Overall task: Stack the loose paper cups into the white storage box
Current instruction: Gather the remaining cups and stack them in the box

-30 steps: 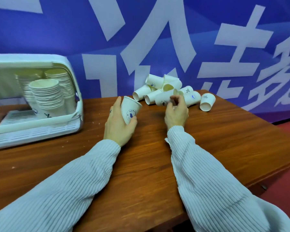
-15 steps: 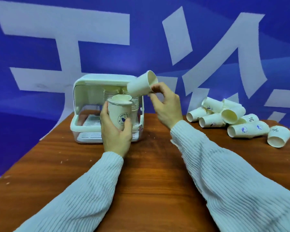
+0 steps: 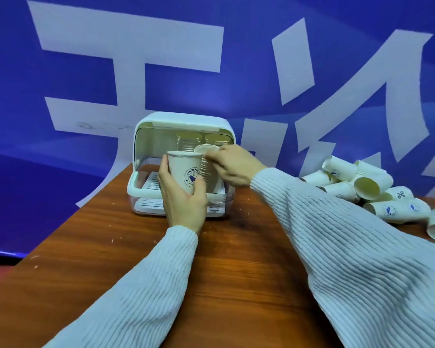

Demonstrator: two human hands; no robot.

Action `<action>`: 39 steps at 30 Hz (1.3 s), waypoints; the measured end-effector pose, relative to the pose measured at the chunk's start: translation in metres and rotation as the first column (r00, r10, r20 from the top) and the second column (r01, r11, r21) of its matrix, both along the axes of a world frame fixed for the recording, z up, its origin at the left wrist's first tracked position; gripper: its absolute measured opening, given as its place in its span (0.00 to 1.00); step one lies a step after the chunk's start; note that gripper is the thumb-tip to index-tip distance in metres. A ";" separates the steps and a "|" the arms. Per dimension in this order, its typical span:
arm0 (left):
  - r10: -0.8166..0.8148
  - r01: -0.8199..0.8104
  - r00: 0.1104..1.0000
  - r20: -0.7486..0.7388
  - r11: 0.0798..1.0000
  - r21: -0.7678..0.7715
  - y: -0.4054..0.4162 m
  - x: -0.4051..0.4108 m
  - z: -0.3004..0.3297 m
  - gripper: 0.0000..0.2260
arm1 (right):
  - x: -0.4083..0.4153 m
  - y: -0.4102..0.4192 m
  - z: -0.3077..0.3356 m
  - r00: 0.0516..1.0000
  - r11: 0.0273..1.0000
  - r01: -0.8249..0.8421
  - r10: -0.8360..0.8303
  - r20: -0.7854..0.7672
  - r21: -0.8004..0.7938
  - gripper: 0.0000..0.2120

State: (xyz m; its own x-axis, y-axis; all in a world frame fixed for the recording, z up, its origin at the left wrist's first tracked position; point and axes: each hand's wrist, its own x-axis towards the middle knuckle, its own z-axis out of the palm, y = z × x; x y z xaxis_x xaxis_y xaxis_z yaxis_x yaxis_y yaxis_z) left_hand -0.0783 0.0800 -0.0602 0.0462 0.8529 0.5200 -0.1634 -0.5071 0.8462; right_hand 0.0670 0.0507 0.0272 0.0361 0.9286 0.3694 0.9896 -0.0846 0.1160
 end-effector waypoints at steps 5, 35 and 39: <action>-0.012 0.012 1.000 0.004 1.000 -0.015 0.005 -0.002 -0.001 0.35 | -0.004 0.005 -0.030 0.979 0.973 0.027 0.020 -0.200 0.229 0.14; -0.053 0.258 0.720 -0.692 0.946 0.197 0.063 0.010 0.032 0.33 | -0.024 0.001 -0.067 0.527 0.967 0.179 0.059 -0.848 0.179 0.52; 0.098 -0.051 0.846 -0.523 0.993 0.103 0.069 -0.002 0.037 0.30 | -0.023 0.004 -0.067 0.485 0.964 0.191 0.070 -0.872 0.184 0.48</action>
